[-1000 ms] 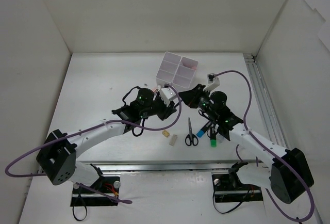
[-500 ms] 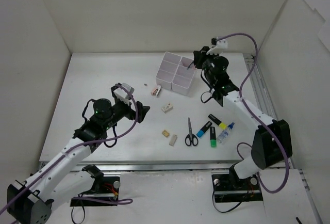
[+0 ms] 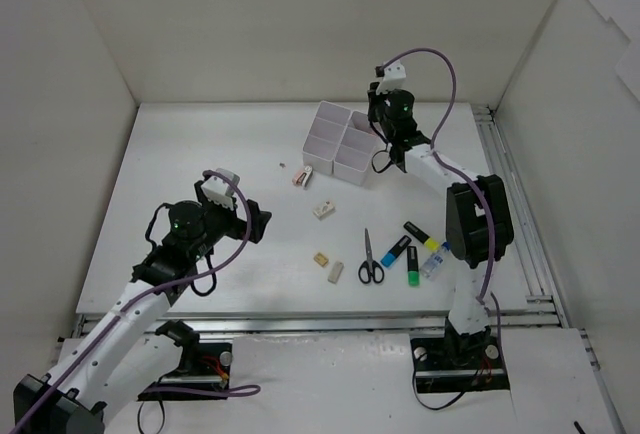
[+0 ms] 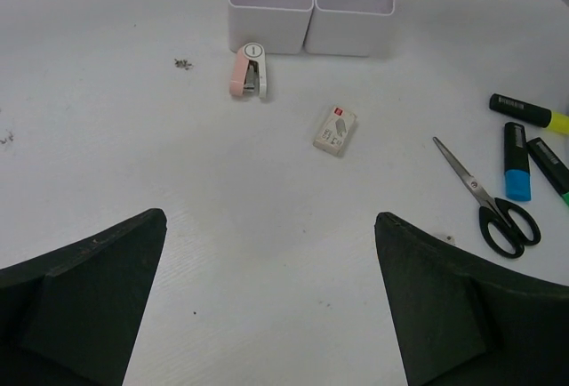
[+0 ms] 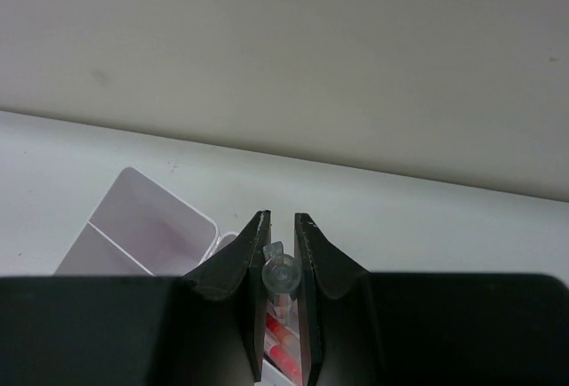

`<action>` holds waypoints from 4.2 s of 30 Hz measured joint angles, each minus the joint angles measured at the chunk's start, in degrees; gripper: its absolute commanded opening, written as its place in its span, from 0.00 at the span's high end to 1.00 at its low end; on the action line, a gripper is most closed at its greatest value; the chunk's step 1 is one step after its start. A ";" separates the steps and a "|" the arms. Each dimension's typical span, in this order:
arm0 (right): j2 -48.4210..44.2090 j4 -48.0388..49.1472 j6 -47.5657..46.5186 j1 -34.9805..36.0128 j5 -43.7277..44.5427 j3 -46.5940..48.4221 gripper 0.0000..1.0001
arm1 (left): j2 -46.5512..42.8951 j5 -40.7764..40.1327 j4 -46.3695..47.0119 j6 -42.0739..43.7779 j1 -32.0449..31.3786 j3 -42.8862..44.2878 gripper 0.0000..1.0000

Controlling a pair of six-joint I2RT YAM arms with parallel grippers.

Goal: Sort the stationery into containers
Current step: Place the pen in the storage box, then pick up the pen from the center of the board, then place the pen in the storage box.

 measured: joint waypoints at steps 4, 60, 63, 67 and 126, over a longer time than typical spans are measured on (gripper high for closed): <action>1.75 0.35 0.20 -0.02 -0.09 0.70 0.88 | 1.79 0.59 -0.98 -0.66 1.25 0.00 0.01; -29.18 -64.70 26.43 -9.14 11.56 -35.58 0.02 | 7.91 9.94 -11.19 -9.38 1.64 2.56 0.00; -29.18 -64.50 25.46 -9.40 11.26 -35.52 0.02 | 8.02 10.34 -10.64 -9.35 1.64 2.56 0.01; -27.34 -64.57 20.50 -7.89 10.19 -32.22 0.04 | 8.74 10.75 -10.21 -9.31 1.64 2.60 0.01; -41.46 -52.24 -28.70 13.66 -17.92 -24.94 1.00 | 26.58 32.13 4.70 -17.62 1.18 19.12 0.01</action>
